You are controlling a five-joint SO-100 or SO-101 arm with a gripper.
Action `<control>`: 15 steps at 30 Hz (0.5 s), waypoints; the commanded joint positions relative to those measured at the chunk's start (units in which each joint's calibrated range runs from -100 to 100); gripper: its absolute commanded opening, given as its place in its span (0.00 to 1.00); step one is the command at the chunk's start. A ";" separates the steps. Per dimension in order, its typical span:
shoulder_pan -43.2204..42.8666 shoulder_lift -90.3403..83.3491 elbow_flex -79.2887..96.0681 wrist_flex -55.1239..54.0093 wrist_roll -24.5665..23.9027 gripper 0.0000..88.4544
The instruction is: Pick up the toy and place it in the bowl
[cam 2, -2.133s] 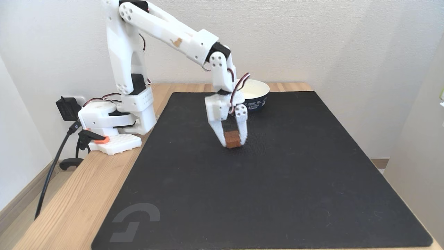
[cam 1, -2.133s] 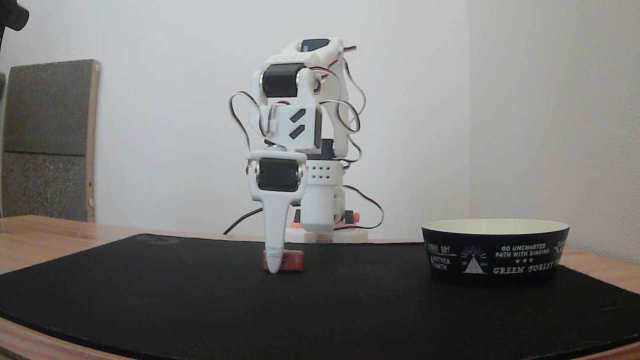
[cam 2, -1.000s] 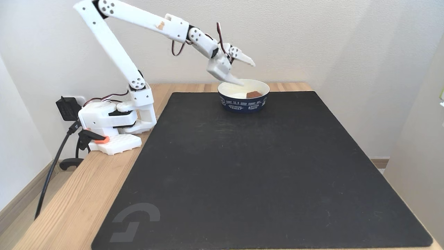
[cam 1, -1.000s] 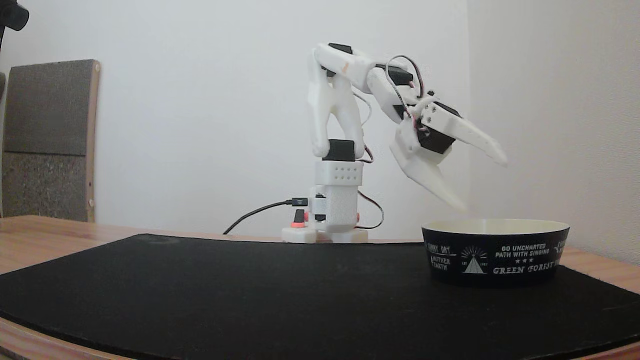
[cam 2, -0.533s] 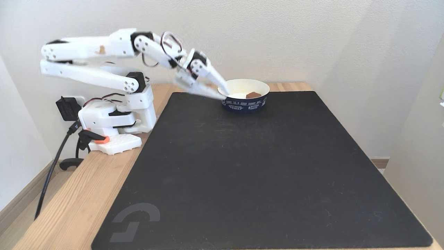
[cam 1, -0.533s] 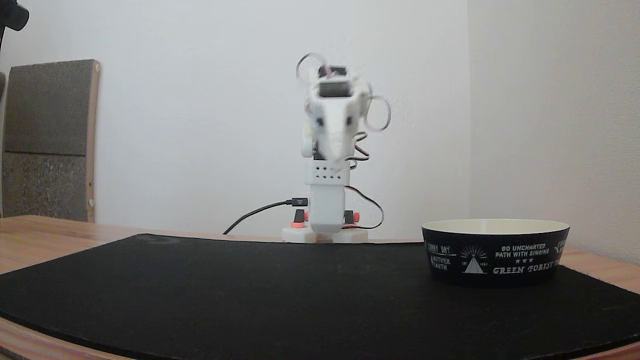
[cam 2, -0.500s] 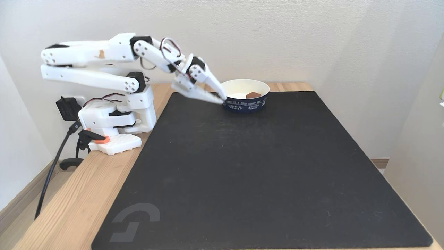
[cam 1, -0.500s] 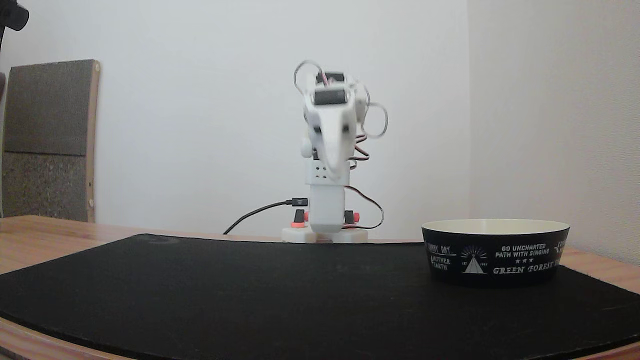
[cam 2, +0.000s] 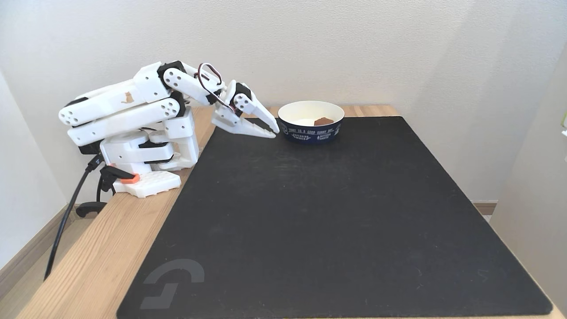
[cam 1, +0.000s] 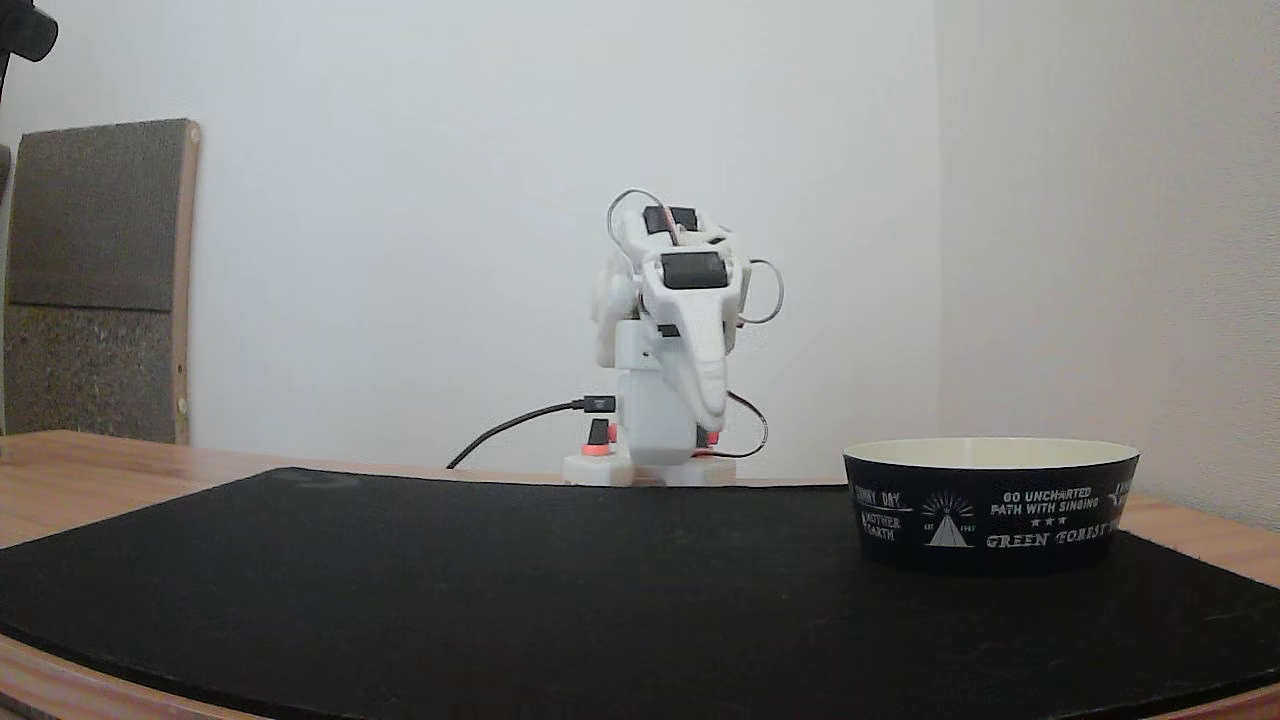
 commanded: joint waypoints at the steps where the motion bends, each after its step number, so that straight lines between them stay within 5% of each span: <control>1: 0.03 -0.42 0.78 0.20 0.02 0.04; 15: 0.37 -0.42 0.78 0.28 -0.03 0.04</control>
